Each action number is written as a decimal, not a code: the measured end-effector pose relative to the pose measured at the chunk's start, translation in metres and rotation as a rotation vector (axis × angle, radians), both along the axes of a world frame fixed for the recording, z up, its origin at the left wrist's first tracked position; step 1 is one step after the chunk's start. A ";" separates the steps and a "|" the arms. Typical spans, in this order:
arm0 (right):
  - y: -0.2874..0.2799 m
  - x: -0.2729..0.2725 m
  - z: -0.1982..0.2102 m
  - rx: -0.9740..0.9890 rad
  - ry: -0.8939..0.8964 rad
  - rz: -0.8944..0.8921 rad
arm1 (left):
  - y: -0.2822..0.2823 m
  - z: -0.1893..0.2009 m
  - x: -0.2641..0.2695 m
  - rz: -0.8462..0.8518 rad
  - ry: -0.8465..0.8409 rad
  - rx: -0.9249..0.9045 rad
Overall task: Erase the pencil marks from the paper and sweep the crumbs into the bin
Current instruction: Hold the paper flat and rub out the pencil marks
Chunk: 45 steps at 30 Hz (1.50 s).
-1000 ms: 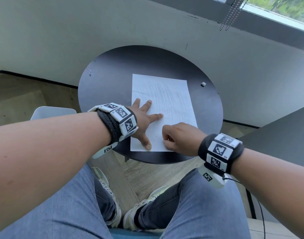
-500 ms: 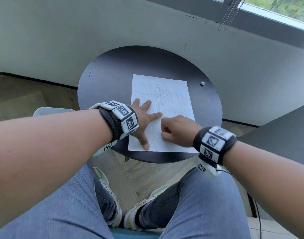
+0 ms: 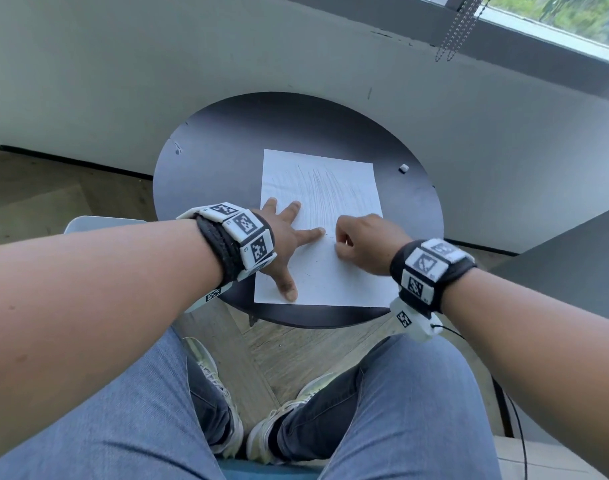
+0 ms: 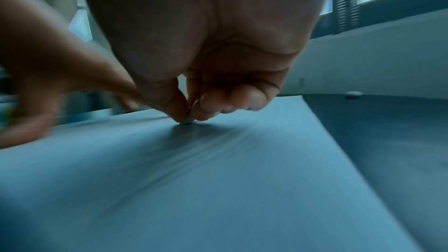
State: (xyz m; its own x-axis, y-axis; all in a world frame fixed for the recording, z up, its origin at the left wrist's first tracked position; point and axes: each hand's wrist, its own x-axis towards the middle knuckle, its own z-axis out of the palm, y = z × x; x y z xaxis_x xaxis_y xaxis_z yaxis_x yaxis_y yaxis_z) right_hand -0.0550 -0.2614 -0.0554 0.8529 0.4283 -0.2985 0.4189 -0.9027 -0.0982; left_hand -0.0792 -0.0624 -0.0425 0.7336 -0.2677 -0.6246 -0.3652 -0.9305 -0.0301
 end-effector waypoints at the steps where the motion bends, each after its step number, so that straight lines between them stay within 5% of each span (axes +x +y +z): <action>1: 0.000 -0.012 -0.001 0.005 0.014 0.046 | 0.000 -0.001 0.000 0.001 -0.001 0.000; 5: -0.001 -0.046 -0.004 0.001 0.037 0.211 | 0.000 -0.004 0.000 -0.002 -0.004 0.004; 13: -0.006 0.022 0.001 -0.009 -0.015 -0.043 | 0.000 -0.004 0.001 -0.018 0.002 0.003; 22: -0.002 -0.064 -0.002 0.039 0.044 0.194 | -0.001 -0.006 0.001 0.009 0.008 0.007; 31: -0.012 0.023 -0.001 -0.026 -0.031 -0.041 | -0.002 -0.004 0.001 -0.003 0.016 0.007; 40: -0.007 -0.061 0.002 0.020 0.060 0.171 | -0.003 -0.007 0.000 0.000 0.001 0.000; 45: -0.009 -0.020 0.003 0.018 0.053 0.072 | -0.004 -0.006 0.000 -0.009 0.000 0.003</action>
